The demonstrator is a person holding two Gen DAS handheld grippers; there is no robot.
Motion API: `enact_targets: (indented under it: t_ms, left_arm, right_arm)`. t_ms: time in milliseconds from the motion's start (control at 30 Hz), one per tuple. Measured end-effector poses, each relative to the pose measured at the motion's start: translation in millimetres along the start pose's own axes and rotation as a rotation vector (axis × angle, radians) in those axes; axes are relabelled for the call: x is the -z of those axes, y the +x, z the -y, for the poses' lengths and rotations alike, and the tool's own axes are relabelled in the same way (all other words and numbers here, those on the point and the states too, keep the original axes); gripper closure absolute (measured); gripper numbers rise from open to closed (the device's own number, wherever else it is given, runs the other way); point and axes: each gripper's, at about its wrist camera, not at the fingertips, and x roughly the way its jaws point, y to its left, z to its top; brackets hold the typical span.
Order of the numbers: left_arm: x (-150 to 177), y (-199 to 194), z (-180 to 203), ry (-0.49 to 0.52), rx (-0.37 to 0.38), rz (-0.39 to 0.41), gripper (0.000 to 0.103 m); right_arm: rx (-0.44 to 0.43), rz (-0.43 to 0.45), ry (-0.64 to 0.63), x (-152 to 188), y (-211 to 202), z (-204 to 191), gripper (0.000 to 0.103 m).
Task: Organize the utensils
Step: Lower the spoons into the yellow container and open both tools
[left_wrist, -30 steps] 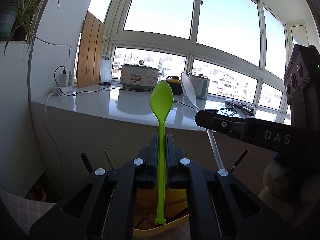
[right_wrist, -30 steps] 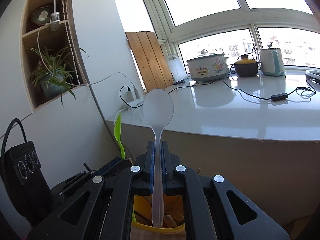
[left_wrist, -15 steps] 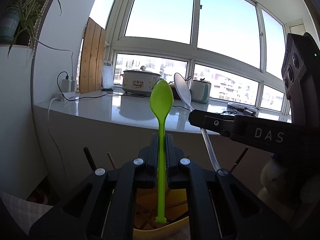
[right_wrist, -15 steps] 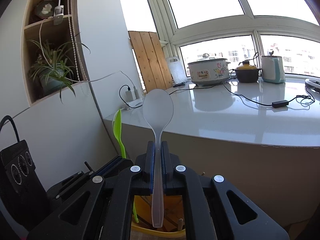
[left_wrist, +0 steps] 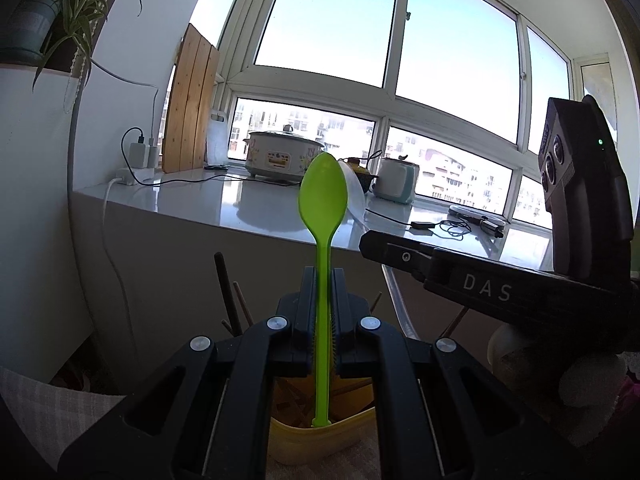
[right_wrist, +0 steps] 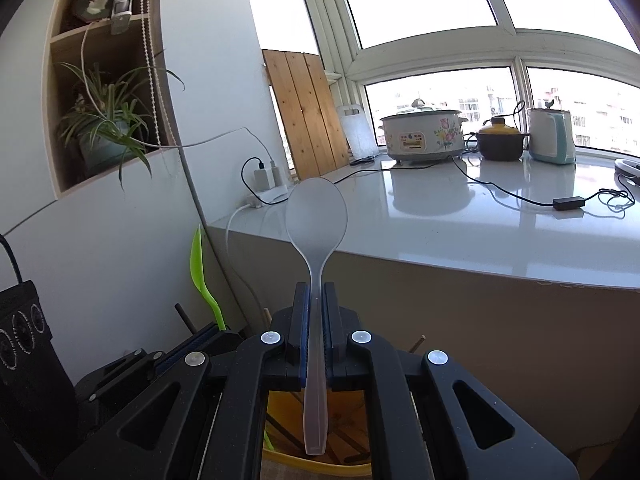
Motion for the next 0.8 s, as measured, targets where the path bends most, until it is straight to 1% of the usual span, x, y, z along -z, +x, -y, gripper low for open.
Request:
enact_targets:
  t_ms: [233,500,667,767,800]
  left_arm:
    - [0.6,-8.0,-2.8,0.000,-0.002,-0.005,0.099]
    - [0.6,-7.7,-4.1,-0.006,-0.004,-0.020,0.099]
    - [1.6,-2.5,-5.9,-0.022,-0.002,-0.042,0.099]
    - [1.9,-0.7,-6.5,-0.032,-0.003,-0.061,0.097]
    - [2.0,-0.5,-6.4,-0.032,-0.002,-0.064,0.094]
  right_arm:
    - [0.014,-0.030,-0.060,15.2,17.8,-13.3,0.099]
    - [0.020,-0.072,-0.050,26.1,30.5,-11.6,0.099]
    - [0.096,-0.086,-0.040,28.8,26.6,-4.9,0.098]
    - [0.107,-0.101,-0.034,29.1,25.1,-1.7,0.098]
    - [0.104,-0.108,-0.038,29.3,25.1,-1.6,0.098]
